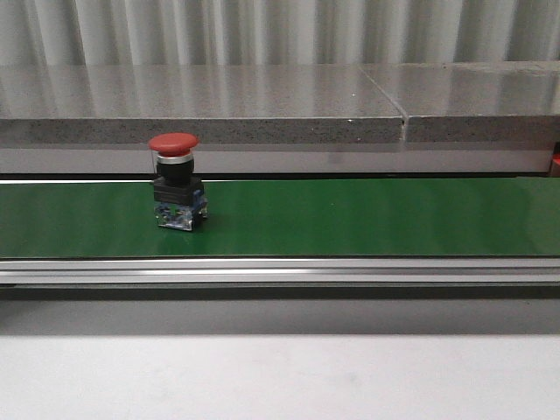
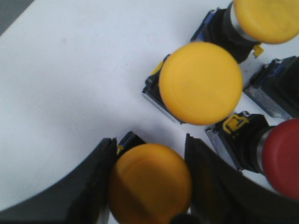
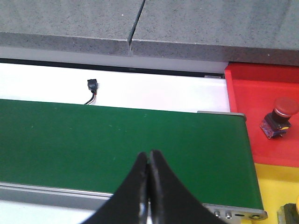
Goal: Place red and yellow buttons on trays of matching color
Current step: 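Carry the yellow button onto the green belt and open the left gripper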
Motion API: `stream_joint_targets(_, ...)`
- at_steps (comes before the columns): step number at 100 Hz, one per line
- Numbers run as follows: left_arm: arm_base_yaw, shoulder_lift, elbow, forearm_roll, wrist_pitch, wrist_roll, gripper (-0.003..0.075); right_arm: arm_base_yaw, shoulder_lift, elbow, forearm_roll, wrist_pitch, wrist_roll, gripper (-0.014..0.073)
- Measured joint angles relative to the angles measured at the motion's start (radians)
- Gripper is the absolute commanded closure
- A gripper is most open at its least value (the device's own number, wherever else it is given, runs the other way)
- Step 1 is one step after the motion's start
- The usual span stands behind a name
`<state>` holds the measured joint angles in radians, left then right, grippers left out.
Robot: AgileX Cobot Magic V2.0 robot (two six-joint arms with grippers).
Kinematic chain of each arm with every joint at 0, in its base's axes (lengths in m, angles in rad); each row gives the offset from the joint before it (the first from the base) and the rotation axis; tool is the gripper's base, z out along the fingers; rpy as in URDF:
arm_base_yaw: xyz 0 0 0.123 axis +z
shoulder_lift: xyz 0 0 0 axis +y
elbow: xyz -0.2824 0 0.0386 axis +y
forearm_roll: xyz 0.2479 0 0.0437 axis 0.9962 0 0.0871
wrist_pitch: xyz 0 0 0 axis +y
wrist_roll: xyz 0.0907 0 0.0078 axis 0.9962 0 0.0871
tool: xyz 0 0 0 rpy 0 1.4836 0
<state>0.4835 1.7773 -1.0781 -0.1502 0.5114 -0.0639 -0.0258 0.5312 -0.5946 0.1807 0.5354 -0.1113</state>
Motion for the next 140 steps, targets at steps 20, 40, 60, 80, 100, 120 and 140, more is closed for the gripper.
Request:
stream_joint_targets(20, 0.000, -0.057, 0.000, 0.000, 0.050, 0.000, 0.0703, 0.000, 0.000, 0.000, 0.000, 0.000, 0.000, 0.0662)
stream_joint_targets(40, 0.000, -0.205, 0.000, -0.004, 0.100, 0.000, 0.0703, 0.000, 0.000, 0.000, 0.000, 0.000, 0.000, 0.0662)
stream_joint_targets(60, -0.051, -0.362, 0.000, -0.006, 0.148, 0.021, 0.0713, 0.000, 0.000, 0.000, 0.000, 0.000, 0.000, 0.0662)
stream_joint_targets(80, -0.178, -0.422, 0.000, -0.015, 0.180, 0.046, 0.0713, 0.000, 0.000, 0.000, 0.000, 0.000, 0.000, 0.0662)
stream_joint_targets(100, -0.268, -0.422, 0.004, -0.016, 0.189, 0.051, 0.0713, 0.000, 0.000, 0.000, 0.000, 0.000, 0.000, 0.0662)
stream_joint_targets(120, -0.295, -0.392, 0.004, -0.027, 0.174, 0.051, 0.0713, 0.000, 0.000, 0.000, 0.000, 0.000, 0.000, 0.0662)
stream_joint_targets(140, -0.308, -0.313, 0.004, -0.045, 0.168, 0.051, 0.0713, 0.000, 0.000, 0.000, 0.000, 0.000, 0.000, 0.0662)
